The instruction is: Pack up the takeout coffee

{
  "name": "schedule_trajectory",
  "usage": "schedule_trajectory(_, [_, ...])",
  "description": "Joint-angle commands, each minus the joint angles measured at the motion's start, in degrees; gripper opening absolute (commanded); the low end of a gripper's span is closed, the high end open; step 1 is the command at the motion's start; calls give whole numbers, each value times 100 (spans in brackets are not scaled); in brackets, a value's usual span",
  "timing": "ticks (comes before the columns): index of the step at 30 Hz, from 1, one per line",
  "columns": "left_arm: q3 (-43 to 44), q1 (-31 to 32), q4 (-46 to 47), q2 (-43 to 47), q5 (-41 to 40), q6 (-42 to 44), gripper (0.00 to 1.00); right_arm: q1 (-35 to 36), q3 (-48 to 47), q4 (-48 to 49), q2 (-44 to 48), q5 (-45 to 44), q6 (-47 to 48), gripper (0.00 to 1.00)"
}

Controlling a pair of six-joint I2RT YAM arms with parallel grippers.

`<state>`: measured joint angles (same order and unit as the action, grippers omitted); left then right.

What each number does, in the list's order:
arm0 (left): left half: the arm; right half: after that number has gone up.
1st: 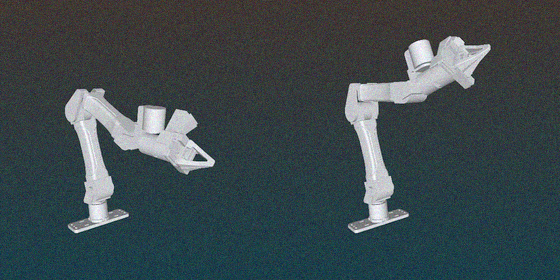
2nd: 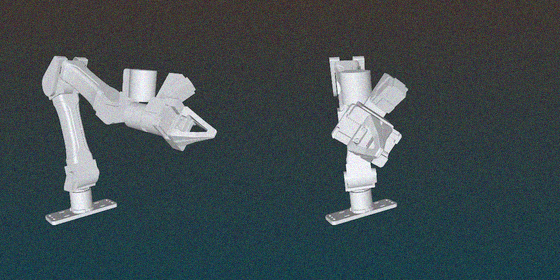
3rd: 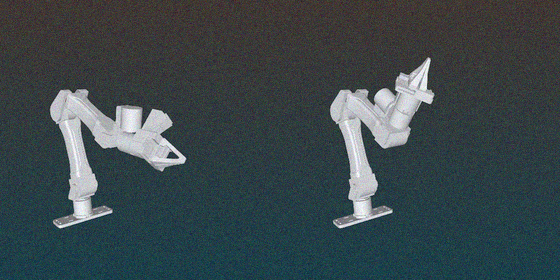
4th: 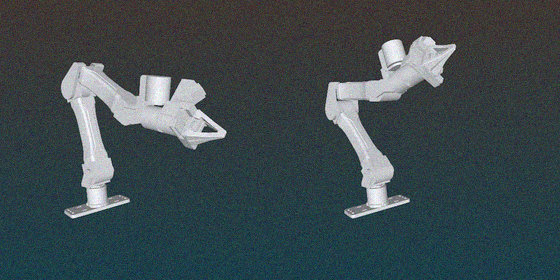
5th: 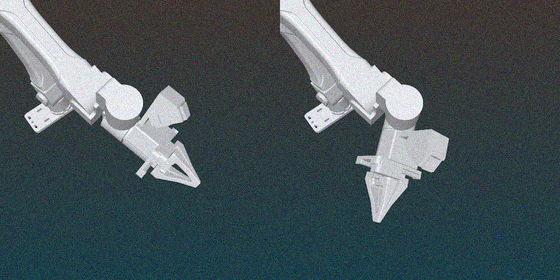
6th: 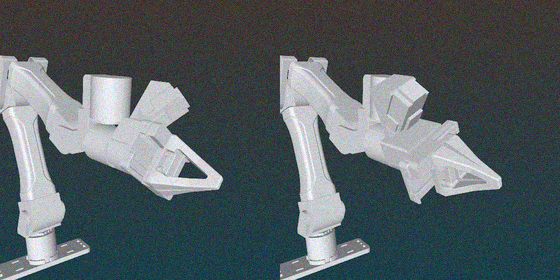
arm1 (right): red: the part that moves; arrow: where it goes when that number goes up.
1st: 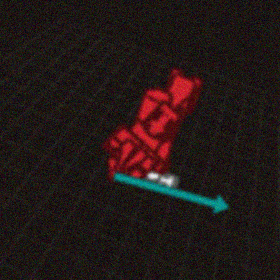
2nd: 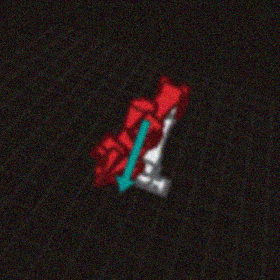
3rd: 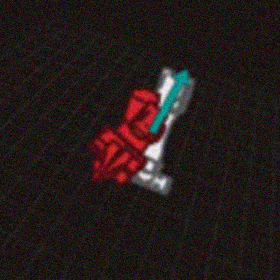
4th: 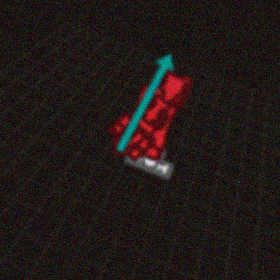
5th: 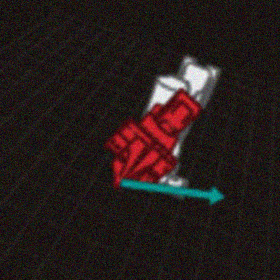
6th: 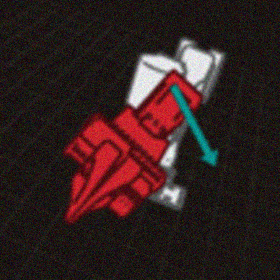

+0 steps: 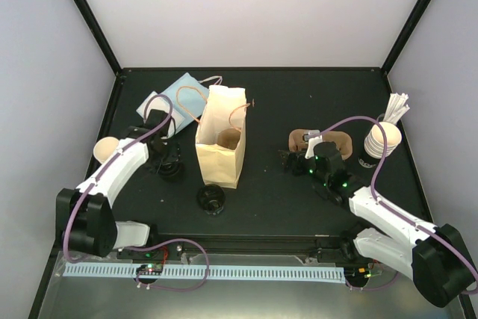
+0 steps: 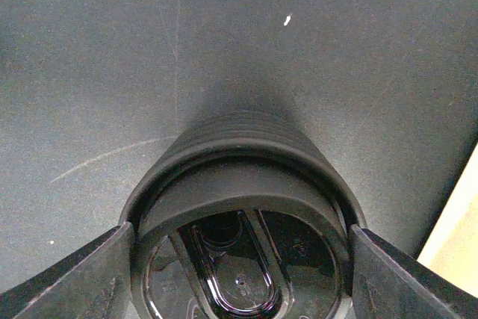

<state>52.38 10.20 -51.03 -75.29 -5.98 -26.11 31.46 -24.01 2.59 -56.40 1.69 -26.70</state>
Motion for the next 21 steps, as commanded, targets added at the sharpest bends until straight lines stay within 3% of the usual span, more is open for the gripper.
schedule_trajectory(1, [83,-9,-217,330,-62,44,74,-9,-34,184,-42,33,43,100])
schedule_trajectory(8, [137,-9,-346,363,62,86,73,-9,-35,172,-40,25,48,100])
schedule_trajectory(11, [-231,-23,208,474,33,241,73,-9,-34,172,-26,20,42,100])
schedule_trajectory(14, [21,-35,-167,233,6,220,72,-11,-34,162,-18,21,47,100])
schedule_trajectory(21, [35,-50,-1,531,142,127,73,-9,-34,153,-13,-2,58,100])
